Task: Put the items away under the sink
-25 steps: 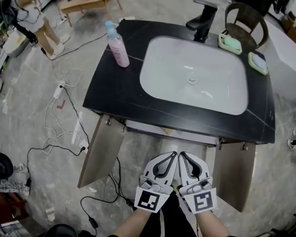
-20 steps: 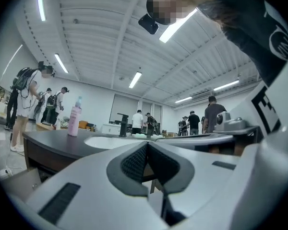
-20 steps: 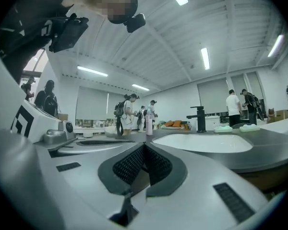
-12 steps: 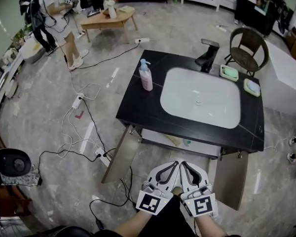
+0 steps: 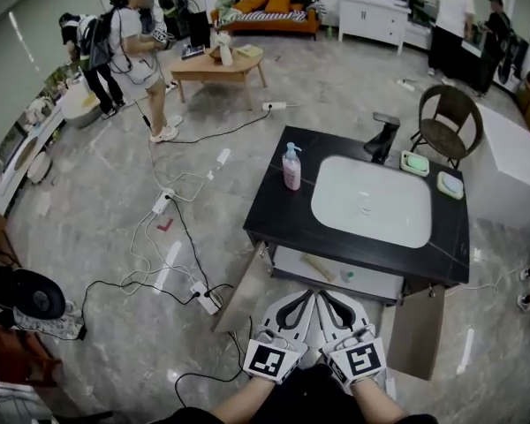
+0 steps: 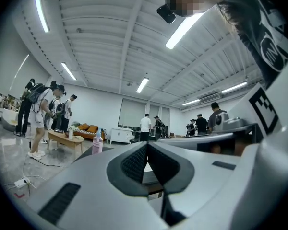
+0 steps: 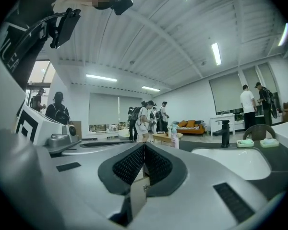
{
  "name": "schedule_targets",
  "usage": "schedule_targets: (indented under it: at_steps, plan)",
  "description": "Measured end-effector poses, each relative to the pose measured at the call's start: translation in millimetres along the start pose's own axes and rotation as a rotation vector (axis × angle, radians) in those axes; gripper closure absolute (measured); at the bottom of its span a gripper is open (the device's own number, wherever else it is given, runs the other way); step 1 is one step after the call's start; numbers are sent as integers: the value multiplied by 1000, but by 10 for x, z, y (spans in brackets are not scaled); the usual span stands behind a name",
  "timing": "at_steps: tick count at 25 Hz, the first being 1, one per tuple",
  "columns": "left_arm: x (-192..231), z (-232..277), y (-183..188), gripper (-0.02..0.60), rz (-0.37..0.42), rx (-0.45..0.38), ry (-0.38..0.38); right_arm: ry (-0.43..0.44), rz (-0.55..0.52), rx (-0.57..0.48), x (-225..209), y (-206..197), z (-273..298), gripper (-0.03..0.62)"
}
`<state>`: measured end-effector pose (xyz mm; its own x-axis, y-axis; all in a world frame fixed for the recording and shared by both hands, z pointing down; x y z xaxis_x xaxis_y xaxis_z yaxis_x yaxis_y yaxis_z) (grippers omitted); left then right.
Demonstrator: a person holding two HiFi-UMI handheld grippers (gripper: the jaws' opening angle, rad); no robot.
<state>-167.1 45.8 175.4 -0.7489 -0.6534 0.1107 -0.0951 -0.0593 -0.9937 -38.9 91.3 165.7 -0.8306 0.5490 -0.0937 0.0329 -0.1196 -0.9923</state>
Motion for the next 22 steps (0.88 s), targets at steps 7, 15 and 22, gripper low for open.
schedule_targets:
  at_steps: [7,15,22]
  plan:
    - [191,-177,329,574,1,-55,48,59,-48,-26,205,318,180,563]
    - [426,-332,495,574,12,-92,98,115,-110,-32,373,462,403,563]
    - [615,-188,454,574,-5,-102,144,166,-157,-9,270,501,660,563]
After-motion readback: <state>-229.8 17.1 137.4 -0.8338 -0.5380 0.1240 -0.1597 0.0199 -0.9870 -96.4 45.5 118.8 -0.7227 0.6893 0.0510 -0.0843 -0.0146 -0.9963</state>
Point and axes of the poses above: the fingertips, and each gripper's own axes: z forward along the fingers, x to its left, y out of its top, the point moved 10 cm from there along -z, backward along the fingers, and after that the axes turned 14 degrees about y, right-handed, at the moved point
